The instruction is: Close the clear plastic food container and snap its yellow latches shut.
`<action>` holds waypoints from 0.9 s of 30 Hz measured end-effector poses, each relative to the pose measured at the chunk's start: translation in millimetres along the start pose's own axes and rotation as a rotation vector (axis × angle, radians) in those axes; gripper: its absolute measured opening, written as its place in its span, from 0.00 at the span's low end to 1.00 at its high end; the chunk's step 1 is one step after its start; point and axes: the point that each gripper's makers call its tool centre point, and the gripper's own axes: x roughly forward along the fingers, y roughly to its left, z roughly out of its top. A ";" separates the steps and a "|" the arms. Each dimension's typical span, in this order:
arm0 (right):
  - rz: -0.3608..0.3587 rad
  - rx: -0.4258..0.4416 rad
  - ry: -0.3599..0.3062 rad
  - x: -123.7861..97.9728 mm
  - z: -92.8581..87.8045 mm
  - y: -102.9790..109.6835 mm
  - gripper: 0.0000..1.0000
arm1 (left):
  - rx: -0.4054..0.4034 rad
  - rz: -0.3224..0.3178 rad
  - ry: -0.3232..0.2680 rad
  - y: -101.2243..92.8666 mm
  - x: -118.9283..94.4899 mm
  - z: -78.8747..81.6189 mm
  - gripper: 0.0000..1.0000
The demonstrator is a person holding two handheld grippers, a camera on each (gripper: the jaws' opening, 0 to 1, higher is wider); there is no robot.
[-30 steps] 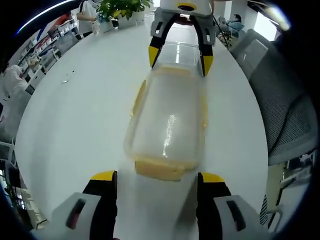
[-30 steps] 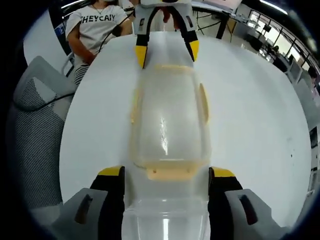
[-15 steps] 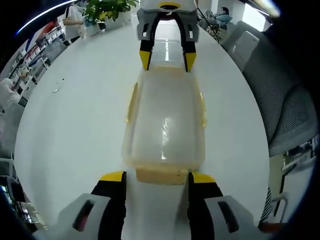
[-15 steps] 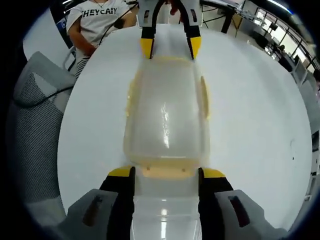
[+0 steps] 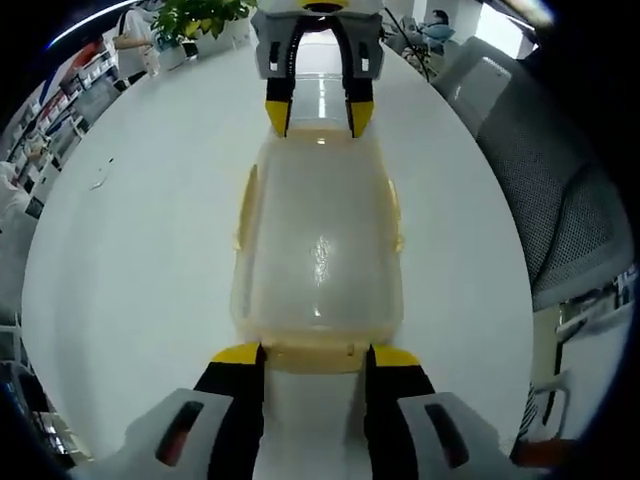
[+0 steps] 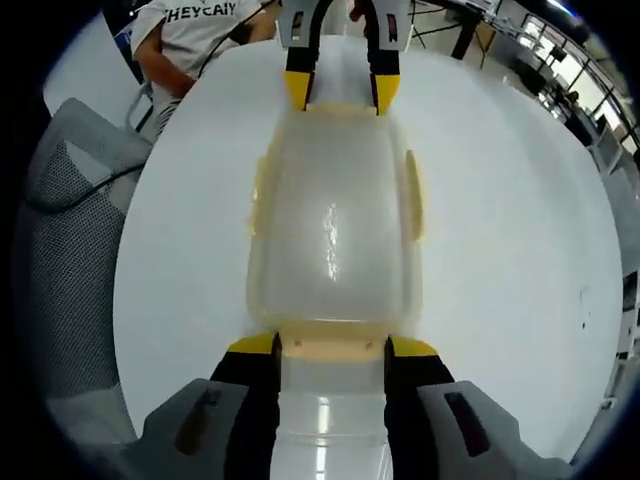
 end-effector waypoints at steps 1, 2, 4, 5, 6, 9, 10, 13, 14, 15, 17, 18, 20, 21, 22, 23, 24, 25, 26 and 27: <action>0.000 0.002 0.002 0.2 0.3 -0.3 0.38 | -0.008 -0.005 0.000 -0.4 0.2 -0.4 0.34; -0.003 0.010 0.013 0.9 1.1 -0.3 0.38 | -0.012 -0.009 0.002 0.0 0.9 0.0 0.34; 0.000 0.005 0.027 1.0 1.1 -0.7 0.38 | -0.005 -0.011 0.003 0.1 0.8 0.1 0.34; 0.002 0.002 0.030 0.9 0.7 -0.7 0.38 | -0.005 -0.011 0.001 -0.2 0.4 -0.4 0.34; 0.004 -0.004 0.031 0.8 0.2 -1.1 0.38 | -0.008 -0.011 -0.003 -0.2 0.3 -0.4 0.34; 0.005 -0.002 0.034 0.7 0.0 -1.6 0.38 | -0.007 -0.012 -0.009 -0.4 0.1 -0.2 0.34; 0.006 -0.004 0.034 0.8 -0.3 -1.8 0.38 | -0.003 -0.014 -0.006 -0.1 0.9 1.0 0.35; 0.009 -0.009 0.034 0.7 -0.6 -1.9 0.38 | 0.000 -0.015 0.023 -0.4 1.5 2.0 0.35; 0.010 -0.012 0.038 0.8 -0.6 -2.1 0.38 | 0.000 -0.016 0.029 0.1 1.8 2.0 0.35; 0.012 -0.013 0.040 0.8 -0.8 -2.6 0.38 | -0.001 -0.017 0.034 0.4 1.4 1.9 0.35; 0.013 -0.014 0.043 0.2 -0.9 -2.6 0.39 | -0.002 -0.018 0.034 0.2 0.6 0.6 0.35; 0.013 -0.013 0.041 0.2 -0.9 -2.7 0.39 | -0.004 -0.017 0.030 0.2 0.5 0.5 0.35; 0.007 -0.001 0.039 0.3 -1.0 -2.8 0.38 | -0.016 -0.012 0.018 -0.1 0.5 0.2 0.35; 0.004 0.003 0.035 0.0 -1.1 -2.9 0.38 | -0.018 -0.010 0.016 -0.2 0.2 0.2 0.35; 0.005 0.003 0.030 -0.5 -1.1 -2.8 0.37 | -0.015 -0.008 0.016 -0.6 -0.1 0.6 0.35; 0.005 0.001 0.027 -0.8 -1.0 -2.8 0.37 | -0.010 -0.007 0.014 -1.1 -0.6 0.4 0.34; 0.005 -0.004 0.022 -0.7 -1.2 -4.0 0.37 | -0.006 -0.007 0.009 -1.1 -0.6 1.0 0.34; 0.003 -0.007 0.018 -0.8 -1.4 -5.2 0.37 | -0.009 -0.006 0.006 -0.8 -0.5 0.0 0.34; 0.003 -0.013 0.014 -1.3 -1.5 -6.1 0.37 | -0.021 -0.003 0.002 -0.3 -0.1 0.7 0.34; 0.002 -0.020 0.013 -1.5 -1.7 -6.9 0.37 | -0.024 -0.001 -0.001 -1.0 -0.7 1.1 0.34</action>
